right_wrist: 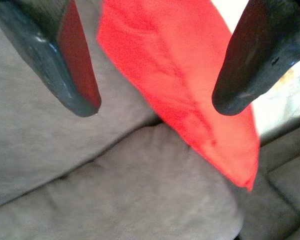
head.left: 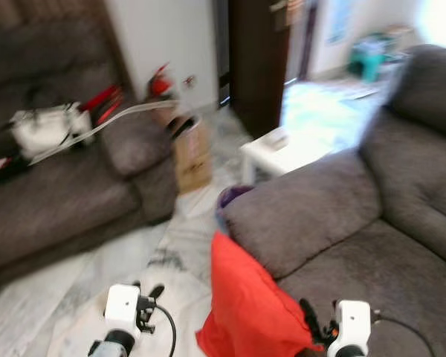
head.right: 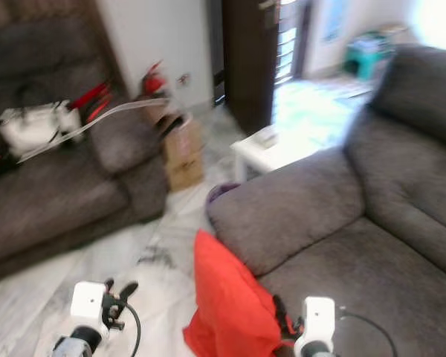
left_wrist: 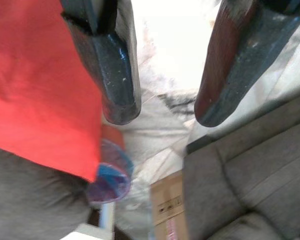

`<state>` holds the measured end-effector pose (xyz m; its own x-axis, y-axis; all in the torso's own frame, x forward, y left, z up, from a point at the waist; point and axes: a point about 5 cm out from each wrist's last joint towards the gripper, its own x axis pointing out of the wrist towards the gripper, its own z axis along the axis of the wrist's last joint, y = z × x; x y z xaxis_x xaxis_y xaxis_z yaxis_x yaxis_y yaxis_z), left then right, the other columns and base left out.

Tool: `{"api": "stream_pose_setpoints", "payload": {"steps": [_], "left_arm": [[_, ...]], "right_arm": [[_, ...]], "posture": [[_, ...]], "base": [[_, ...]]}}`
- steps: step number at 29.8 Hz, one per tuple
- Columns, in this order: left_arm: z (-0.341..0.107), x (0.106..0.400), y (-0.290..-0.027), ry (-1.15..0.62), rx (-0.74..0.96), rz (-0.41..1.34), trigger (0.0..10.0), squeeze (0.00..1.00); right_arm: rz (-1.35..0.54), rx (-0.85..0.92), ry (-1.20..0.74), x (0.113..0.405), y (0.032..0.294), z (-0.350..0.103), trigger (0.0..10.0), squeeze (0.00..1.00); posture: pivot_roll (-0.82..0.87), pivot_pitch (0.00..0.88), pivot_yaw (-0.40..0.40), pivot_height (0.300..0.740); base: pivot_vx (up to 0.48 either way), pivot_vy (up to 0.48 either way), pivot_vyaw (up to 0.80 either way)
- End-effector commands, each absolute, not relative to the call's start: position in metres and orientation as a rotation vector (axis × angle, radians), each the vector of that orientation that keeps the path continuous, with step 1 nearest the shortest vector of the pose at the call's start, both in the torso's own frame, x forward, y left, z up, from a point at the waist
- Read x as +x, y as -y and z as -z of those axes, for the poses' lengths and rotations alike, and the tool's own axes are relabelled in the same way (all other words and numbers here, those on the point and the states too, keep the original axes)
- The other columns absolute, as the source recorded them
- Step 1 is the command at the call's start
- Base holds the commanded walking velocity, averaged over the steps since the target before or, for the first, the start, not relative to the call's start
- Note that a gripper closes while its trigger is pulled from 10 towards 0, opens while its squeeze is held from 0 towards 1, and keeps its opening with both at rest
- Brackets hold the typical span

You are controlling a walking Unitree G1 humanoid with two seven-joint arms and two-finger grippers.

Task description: Move the pillow to the sofa from floor

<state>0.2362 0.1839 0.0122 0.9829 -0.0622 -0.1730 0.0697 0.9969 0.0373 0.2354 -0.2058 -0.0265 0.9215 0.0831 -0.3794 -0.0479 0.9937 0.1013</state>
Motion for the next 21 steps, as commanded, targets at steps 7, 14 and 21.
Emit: {"api": "stream_pose_setpoints", "payload": {"steps": [7,14,21], "left_arm": [[-0.018,0.241,-0.181,-0.153,0.046,0.085,10.0,0.0],[-0.023,0.243,-0.183,-0.121,0.082,0.091,10.0,0.0],[-0.046,0.252,-0.193,-0.005,0.142,0.017,10.0,0.0]], "right_arm": [[-0.056,0.098,-0.361,0.24,0.209,0.021,10.0,0.0],[0.006,0.137,-0.287,0.245,0.214,0.013,10.0,0.0],[0.056,0.207,-0.209,0.253,0.22,0.001,10.0,0.0]], "posture": [[0.01,0.067,-0.01,0.74],[0.01,0.067,-0.006,0.74],[0.01,0.067,-0.002,0.74]], "base": [[0.0,0.0,0.0],[0.0,0.0,0.0],[0.0,0.0,0.0]]}}
